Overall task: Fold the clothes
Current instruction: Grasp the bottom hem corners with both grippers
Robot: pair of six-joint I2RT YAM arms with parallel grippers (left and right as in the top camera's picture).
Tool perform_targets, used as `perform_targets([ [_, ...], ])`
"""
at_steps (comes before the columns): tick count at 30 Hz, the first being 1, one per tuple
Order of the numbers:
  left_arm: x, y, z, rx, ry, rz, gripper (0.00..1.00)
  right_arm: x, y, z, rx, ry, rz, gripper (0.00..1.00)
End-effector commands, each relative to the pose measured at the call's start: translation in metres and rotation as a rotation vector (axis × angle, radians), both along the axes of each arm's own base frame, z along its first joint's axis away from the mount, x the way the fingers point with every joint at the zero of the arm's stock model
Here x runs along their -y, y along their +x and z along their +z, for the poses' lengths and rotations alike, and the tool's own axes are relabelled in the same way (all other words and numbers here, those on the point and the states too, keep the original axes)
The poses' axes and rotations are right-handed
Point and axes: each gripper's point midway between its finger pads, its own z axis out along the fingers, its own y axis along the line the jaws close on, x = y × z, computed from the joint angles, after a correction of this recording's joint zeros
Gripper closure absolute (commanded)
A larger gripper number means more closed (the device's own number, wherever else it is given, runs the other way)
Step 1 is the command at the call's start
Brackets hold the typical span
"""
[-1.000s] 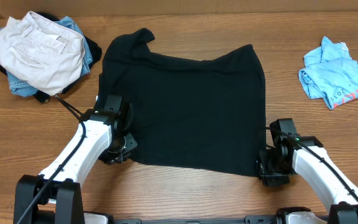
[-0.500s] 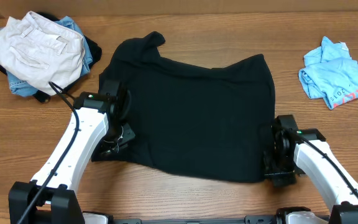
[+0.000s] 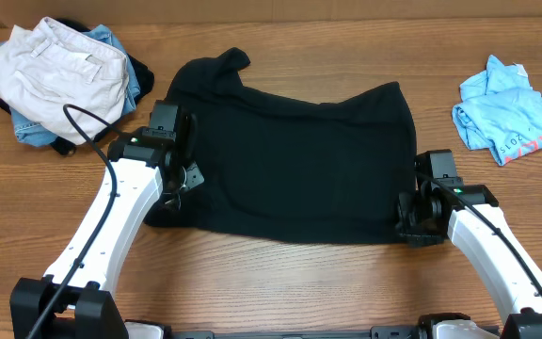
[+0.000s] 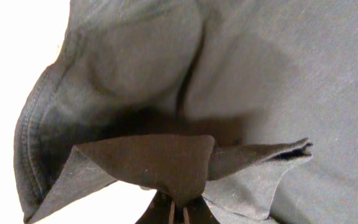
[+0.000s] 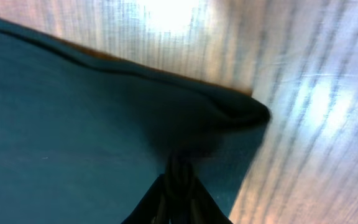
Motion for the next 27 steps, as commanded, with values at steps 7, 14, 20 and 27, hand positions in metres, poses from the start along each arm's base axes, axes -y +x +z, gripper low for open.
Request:
perform_targets([
  [7, -0.018, 0.034, 0.022, 0.16, 0.107, -0.004, 0.96, 0.005, 0.049, 0.016, 0.199, -0.037, 0.02, 0.92],
  [14, -0.018, 0.037, 0.022, 0.176, 0.111, -0.002, 0.95, 0.024, 0.065, 0.023, 0.269, -0.063, -0.021, 0.94],
  [20, -0.016, 0.04, 0.014, 0.162, 0.105, -0.004, 0.94, 0.023, 0.066, 0.022, 0.273, -0.059, -0.018, 0.93],
  [27, -0.015, 0.048, -0.019, 0.095, 0.12, -0.008, 0.94, 0.023, 0.064, 0.014, 0.243, -0.06, -0.017, 0.93],
])
